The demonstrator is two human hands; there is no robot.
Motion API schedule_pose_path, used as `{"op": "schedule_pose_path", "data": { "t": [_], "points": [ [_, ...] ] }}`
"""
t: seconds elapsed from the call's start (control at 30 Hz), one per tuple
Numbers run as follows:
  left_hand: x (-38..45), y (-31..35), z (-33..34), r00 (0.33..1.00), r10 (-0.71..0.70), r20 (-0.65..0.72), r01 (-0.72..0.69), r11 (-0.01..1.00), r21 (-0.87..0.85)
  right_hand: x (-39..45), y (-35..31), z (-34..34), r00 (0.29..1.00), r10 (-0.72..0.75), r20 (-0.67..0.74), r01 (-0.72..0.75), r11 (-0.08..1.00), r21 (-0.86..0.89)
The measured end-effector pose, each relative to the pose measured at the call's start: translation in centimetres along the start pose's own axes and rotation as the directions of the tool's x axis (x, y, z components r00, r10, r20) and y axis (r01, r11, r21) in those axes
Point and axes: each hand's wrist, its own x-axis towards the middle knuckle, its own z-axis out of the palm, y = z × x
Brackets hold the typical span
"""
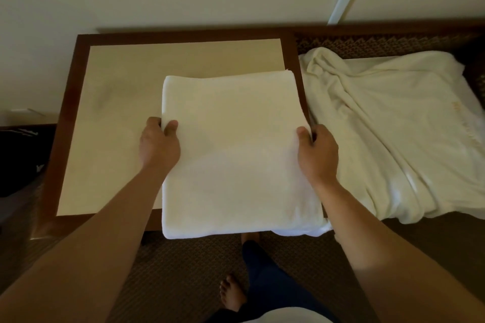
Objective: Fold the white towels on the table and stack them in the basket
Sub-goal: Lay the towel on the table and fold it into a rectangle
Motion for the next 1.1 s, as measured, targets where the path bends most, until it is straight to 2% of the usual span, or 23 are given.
{"op": "schedule_pose_path", "data": {
  "t": [0.13,0.23,0.33,0.43,0.5,0.57,0.7,0.77,0.8,0.83,0.87,0.9,0.93,1.0,1.1],
  "points": [
    [-0.8,-0.4,1.0,0.995,0.094,-0.039,-0.088,0.988,0.125,-0.4,0.9,0.8,0.997,0.016,-0.072,-0.026,0.991,-0.132],
    [0.1,0.3,1.0,0.997,0.061,-0.038,-0.054,0.984,0.168,0.9,-0.2,1.1,0.996,0.085,-0.03,-0.088,0.986,-0.144],
    [2.2,1.7,0.6,0.999,0.044,0.001,-0.044,0.991,0.123,3.8,-2.3,1.1,0.992,0.116,0.056,-0.105,0.98,-0.171],
    [4.3,2.9,0.6,0.998,0.056,0.009,-0.056,0.996,0.073,7.0,-3.9,1.4,0.986,0.125,0.113,-0.12,0.992,-0.043],
    [5.1,2.8,0.9,0.996,0.08,-0.025,-0.078,0.994,0.077,8.3,-3.7,1.8,0.995,0.069,0.067,-0.07,0.997,0.026],
    [5.2,2.3,1.4,0.991,0.101,-0.084,-0.093,0.991,0.091,8.7,-2.9,2.5,1.0,0.009,0.022,-0.009,1.0,-0.011],
    [4.9,1.7,1.9,0.978,0.138,-0.159,-0.119,0.985,0.126,9.0,-3.4,3.3,0.997,-0.028,-0.066,0.016,0.983,-0.183],
    [4.4,1.7,1.9,0.945,0.225,-0.239,-0.17,0.958,0.231,8.5,-3.6,2.8,0.984,-0.153,-0.092,0.113,0.932,-0.344],
    [3.8,1.7,1.9,0.917,0.312,-0.248,-0.242,0.931,0.274,7.7,-3.7,2.6,0.968,-0.248,-0.022,0.217,0.883,-0.415],
    [3.2,1.7,2.1,0.89,0.412,-0.196,-0.343,0.887,0.311,6.8,-3.7,2.6,0.94,-0.319,0.12,0.337,0.816,-0.471],
    [2.7,1.6,2.5,0.871,0.486,-0.075,-0.435,0.832,0.343,6.1,-3.5,2.6,0.898,-0.34,0.281,0.439,0.744,-0.504],
    [2.3,1.3,3.0,0.86,0.505,0.069,-0.491,0.784,0.379,5.7,-3.1,2.8,0.857,-0.31,0.413,0.501,0.688,-0.524],
    [2.2,1.1,3.4,0.86,0.476,0.185,-0.508,0.757,0.412,5.8,-2.6,3.0,0.834,-0.257,0.488,0.519,0.664,-0.538],
    [3.2,0.7,4.0,0.873,0.407,0.269,-0.487,0.748,0.451,7.1,-2.1,3.4,0.84,-0.205,0.503,0.493,0.676,-0.548],
    [5.4,1.4,4.1,0.884,0.382,0.27,-0.468,0.737,0.488,10.1,-2.7,3.9,0.856,-0.204,0.475,0.472,0.683,-0.557]
  ]
}}
